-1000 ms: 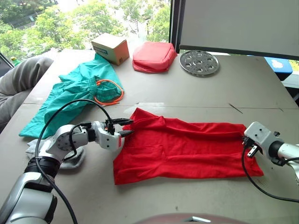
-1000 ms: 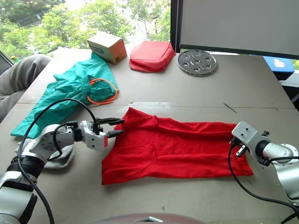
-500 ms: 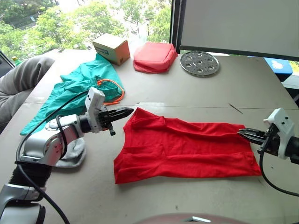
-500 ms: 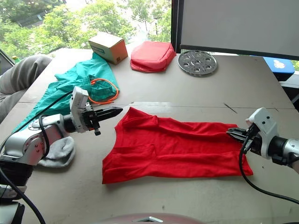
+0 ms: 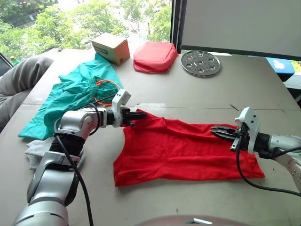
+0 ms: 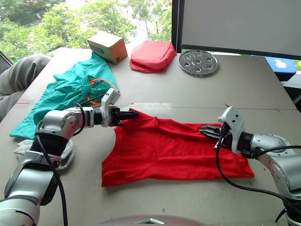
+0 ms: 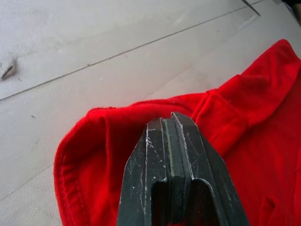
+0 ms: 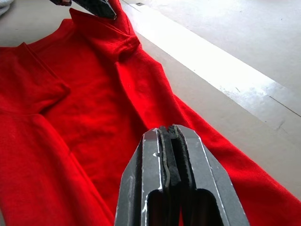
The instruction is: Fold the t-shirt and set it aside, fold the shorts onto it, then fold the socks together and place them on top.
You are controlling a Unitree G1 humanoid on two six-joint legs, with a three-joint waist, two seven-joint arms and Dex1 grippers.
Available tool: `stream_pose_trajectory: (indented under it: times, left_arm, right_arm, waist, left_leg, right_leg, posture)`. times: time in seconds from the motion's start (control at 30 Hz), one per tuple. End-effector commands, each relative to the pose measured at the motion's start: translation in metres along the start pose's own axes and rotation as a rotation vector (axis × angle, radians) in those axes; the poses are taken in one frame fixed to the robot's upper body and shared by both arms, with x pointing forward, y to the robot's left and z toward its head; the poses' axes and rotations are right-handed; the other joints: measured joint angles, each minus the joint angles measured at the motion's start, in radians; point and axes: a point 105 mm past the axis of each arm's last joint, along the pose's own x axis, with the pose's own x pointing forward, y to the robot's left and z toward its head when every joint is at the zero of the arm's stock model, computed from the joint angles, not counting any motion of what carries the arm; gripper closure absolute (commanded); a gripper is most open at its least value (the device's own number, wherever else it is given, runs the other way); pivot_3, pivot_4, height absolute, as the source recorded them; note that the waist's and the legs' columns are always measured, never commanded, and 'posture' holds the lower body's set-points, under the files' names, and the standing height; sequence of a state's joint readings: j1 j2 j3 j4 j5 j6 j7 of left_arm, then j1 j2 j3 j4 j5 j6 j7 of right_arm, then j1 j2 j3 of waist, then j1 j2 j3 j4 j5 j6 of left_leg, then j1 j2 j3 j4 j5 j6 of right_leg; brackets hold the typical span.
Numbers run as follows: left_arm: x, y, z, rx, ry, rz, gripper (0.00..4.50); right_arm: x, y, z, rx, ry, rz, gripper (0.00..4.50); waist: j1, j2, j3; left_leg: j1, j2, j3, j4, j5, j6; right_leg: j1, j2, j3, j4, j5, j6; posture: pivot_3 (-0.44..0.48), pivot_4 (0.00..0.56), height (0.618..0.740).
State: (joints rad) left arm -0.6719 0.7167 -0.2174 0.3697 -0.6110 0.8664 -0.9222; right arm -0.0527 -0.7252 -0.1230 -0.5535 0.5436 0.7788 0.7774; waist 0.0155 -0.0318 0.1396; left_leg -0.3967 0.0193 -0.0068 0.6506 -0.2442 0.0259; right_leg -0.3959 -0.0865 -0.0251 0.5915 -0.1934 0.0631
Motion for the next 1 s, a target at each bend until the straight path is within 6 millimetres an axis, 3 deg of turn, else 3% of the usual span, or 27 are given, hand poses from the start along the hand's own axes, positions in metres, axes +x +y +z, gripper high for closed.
stream_pose_trajectory:
  times: [0.03,0.37,0.43,0.53,0.63,0.73,0.9,1.0]
  left_arm:
    - [-0.002,-0.009,0.013,0.071,0.001,-0.061,4.45]
    - [-0.026,-0.022,-0.029,0.306,0.193,-0.189,4.45]
    - [-0.034,-0.03,-0.027,0.298,0.174,-0.246,4.45]
    - [-0.034,-0.031,0.002,0.27,0.018,-0.236,4.45]
    - [-0.023,-0.024,0.03,0.255,-0.1,-0.164,4.45]
    - [-0.003,-0.027,0.041,0.242,-0.143,-0.138,4.45]
    - [0.026,-0.042,0.029,0.245,-0.126,-0.164,4.45]
    - [0.044,-0.04,0.002,0.259,-0.082,-0.116,4.45]
  right_arm:
    - [-0.002,0.0,0.007,-0.04,-0.033,-0.013,4.5]
    - [-0.003,-0.003,-0.012,-0.034,0.003,-0.051,4.5]
    - [-0.002,-0.004,-0.017,-0.048,0.026,-0.057,4.5]
    - [0.0,-0.009,-0.019,-0.061,0.04,-0.073,4.5]
    - [0.005,-0.015,-0.018,-0.07,0.044,-0.086,4.5]
    - [0.014,-0.019,-0.018,-0.071,0.055,-0.086,4.5]
    - [0.037,-0.025,-0.023,-0.066,0.102,-0.129,4.5]
    - [0.047,-0.036,-0.036,-0.014,0.171,-0.244,4.5]
  waist:
    - [0.0,0.0,0.0]
    - [-0.002,0.0,0.0]
    - [-0.002,0.0,0.0]
    - [0.006,0.001,0.001]
    - [0.013,0.0,0.001]
    - [0.011,0.0,0.0]
    - [-0.004,0.0,0.0]
    - [-0.009,0.0,0.0]
  left_leg:
    - [0.0,0.0,0.0,0.0,0.0,0.0]
    - [0.0,0.001,0.001,-0.001,0.0,0.0]
    - [0.0,0.001,0.001,-0.001,0.0,0.0]
    - [0.0,0.002,0.001,0.0,0.0,0.0]
    - [-0.001,0.001,0.0,0.003,0.0,0.0]
    - [-0.001,-0.002,-0.001,0.004,0.0,0.0]
    - [-0.001,-0.003,0.0,0.002,0.0,0.0]
    - [0.001,-0.003,0.002,0.0,0.0,0.0]
  right_leg:
    - [0.0,0.0,0.0,0.0,0.0,0.0]
    - [-0.001,-0.001,0.001,0.0,0.0,0.0]
    - [-0.001,-0.001,0.001,0.0,0.0,0.0]
    - [-0.002,-0.001,0.001,-0.001,0.0,0.0]
    - [-0.001,-0.001,0.001,0.0,-0.002,0.003]
    - [0.0,-0.001,0.002,0.0,-0.002,0.004]
    - [0.0,0.0,0.006,0.001,0.001,0.001]
    - [0.0,0.001,0.008,0.001,0.001,0.002]
  posture:
    - [0.0,0.15,0.739]
    - [0.0,0.15,0.739]
    - [0.0,0.15,0.739]
    - [0.0,0.15,0.739]
    - [0.0,0.15,0.739]
    - [0.0,0.15,0.739]
    - [0.0,0.15,0.739]
    - [0.0,0.15,0.739]
